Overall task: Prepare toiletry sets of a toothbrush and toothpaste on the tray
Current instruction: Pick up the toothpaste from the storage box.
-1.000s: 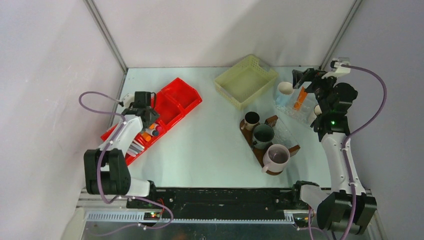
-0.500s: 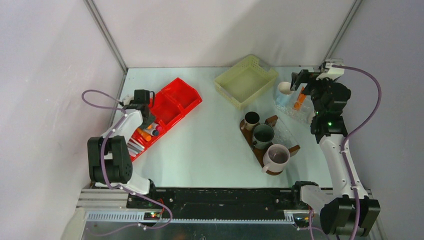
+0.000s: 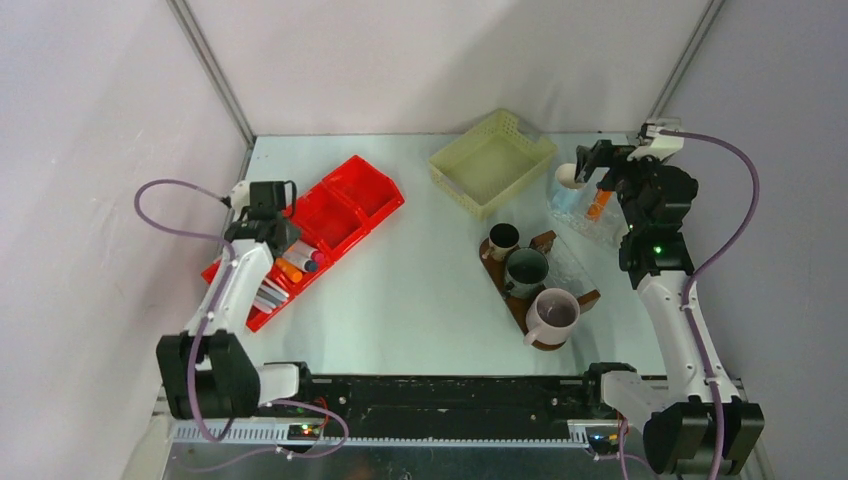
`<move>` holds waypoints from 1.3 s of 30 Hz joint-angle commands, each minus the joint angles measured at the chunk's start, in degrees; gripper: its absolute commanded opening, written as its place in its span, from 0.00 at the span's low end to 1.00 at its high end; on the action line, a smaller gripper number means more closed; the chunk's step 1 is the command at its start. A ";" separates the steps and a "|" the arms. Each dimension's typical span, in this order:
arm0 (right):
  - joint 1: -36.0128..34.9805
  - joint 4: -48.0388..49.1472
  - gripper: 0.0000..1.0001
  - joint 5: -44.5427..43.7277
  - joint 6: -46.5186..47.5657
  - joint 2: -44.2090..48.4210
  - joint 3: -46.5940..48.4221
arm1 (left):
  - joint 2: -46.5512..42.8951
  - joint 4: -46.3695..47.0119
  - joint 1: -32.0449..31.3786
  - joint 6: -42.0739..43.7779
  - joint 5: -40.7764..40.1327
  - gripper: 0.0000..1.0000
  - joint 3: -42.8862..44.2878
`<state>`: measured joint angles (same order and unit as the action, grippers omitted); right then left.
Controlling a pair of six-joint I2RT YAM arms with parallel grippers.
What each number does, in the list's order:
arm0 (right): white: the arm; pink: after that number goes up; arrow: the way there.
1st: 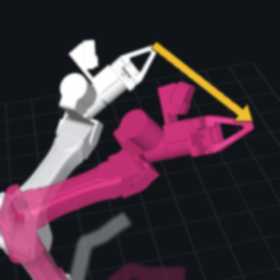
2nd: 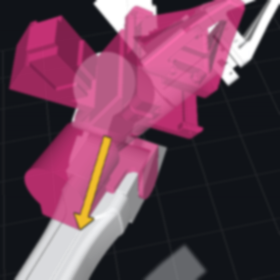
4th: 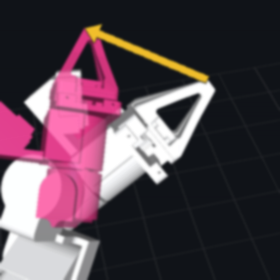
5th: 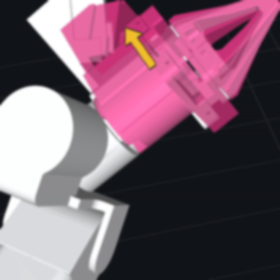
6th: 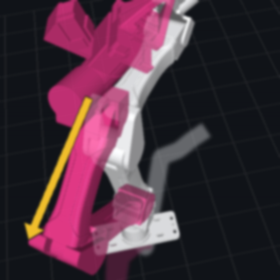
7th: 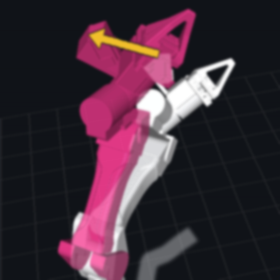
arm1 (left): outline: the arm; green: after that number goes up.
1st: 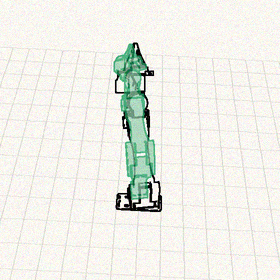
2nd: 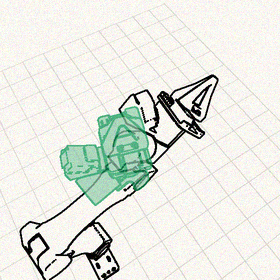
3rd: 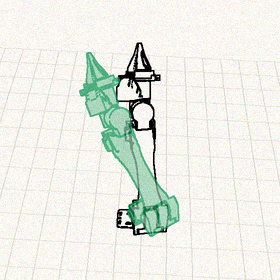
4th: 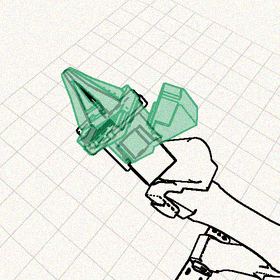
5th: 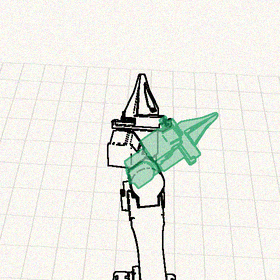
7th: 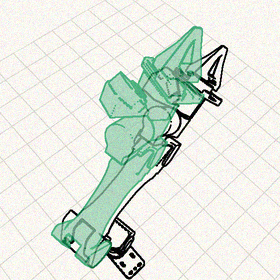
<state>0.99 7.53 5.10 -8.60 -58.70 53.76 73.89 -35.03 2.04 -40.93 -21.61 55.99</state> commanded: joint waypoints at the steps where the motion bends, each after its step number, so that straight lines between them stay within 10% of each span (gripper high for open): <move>1: -0.82 -0.44 0.99 6.26 -0.30 1.39 4.61 | -8.35 2.71 -0.79 4.02 -0.10 0.00 -1.63; 21: -8.88 0.57 0.97 29.46 -13.01 -0.06 8.63 | -30.99 33.08 -28.04 23.43 8.29 0.00 -9.91; 39: -16.11 10.37 0.86 31.93 -31.33 -4.04 8.64 | -24.43 51.59 -50.64 41.48 13.11 0.01 -8.62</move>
<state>-13.69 12.49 36.45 -34.41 -62.37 59.96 47.90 9.61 -45.69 -6.02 -9.58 45.65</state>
